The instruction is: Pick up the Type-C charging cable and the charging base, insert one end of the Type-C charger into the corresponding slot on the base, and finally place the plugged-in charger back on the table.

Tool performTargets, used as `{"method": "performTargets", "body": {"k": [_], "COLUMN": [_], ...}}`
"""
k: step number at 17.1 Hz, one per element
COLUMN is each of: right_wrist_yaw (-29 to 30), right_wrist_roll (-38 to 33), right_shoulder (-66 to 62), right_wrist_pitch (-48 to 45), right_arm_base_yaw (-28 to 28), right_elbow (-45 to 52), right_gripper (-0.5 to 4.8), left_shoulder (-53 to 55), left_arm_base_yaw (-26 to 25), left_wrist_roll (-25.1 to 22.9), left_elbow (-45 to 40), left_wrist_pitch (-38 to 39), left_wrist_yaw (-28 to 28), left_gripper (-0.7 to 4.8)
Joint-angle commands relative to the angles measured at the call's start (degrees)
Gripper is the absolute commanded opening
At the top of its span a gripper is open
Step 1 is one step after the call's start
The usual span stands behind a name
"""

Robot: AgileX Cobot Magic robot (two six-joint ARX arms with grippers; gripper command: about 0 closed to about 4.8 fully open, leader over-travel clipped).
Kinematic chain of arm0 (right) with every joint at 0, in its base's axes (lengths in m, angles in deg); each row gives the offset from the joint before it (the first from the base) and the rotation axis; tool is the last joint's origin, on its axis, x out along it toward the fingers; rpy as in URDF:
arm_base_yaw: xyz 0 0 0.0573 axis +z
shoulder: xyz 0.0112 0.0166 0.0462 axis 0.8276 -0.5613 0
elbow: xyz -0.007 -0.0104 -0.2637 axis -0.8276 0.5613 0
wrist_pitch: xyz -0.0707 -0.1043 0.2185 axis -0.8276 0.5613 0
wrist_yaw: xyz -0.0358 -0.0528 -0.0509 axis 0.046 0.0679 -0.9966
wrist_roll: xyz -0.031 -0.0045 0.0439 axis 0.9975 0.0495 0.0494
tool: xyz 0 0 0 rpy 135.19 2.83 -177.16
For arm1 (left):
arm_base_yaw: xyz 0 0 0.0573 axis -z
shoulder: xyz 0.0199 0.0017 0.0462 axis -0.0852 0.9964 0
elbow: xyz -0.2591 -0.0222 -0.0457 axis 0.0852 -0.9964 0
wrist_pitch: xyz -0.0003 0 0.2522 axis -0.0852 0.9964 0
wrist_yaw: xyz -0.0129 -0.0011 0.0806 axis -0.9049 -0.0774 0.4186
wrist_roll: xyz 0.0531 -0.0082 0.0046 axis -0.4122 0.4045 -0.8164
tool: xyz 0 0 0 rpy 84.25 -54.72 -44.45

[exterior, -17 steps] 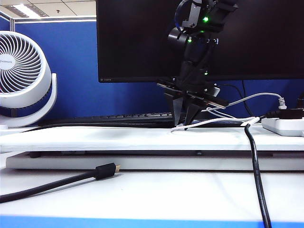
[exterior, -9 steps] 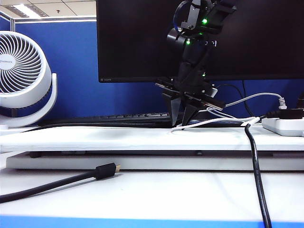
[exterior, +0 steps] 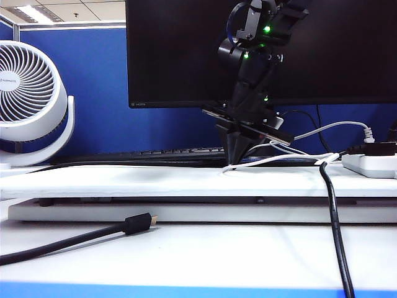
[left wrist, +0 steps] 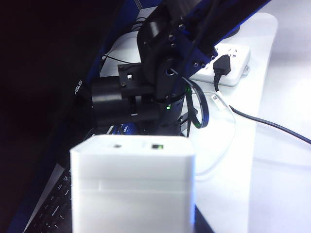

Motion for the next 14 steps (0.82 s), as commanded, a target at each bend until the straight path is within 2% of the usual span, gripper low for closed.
{"method": "performTargets", "body": {"k": [1, 5, 10, 14], "right_wrist_yaw": [0.22, 0.85, 0.63, 0.9], "right_wrist_roll": [-0.17, 2.82, 11.96, 22.27], "right_shoulder": [-0.2, 0.15, 3.69, 10.56], "right_wrist_pitch": [1.25, 1.25, 0.61, -0.7], "right_arm_base_yaw": [0.11, 0.11, -0.04, -0.07], "right_elbow": [0.07, 0.02, 0.0, 0.0], "right_gripper": [-0.09, -0.09, -0.09, -0.09], "left_shoulder": [-0.42, -0.42, -0.42, -0.44], "left_arm_base_yaw": [0.0, 0.0, 0.0, 0.0], "left_wrist_roll": [0.33, 0.33, 0.35, 0.35], "left_elbow": [0.28, 0.28, 0.28, 0.28], "left_wrist_pitch": [-1.57, -1.57, -1.53, -1.44], "left_wrist_yaw": [-0.31, -0.28, -0.31, -0.28], "left_gripper": [2.09, 2.09, 2.09, 2.09]}}
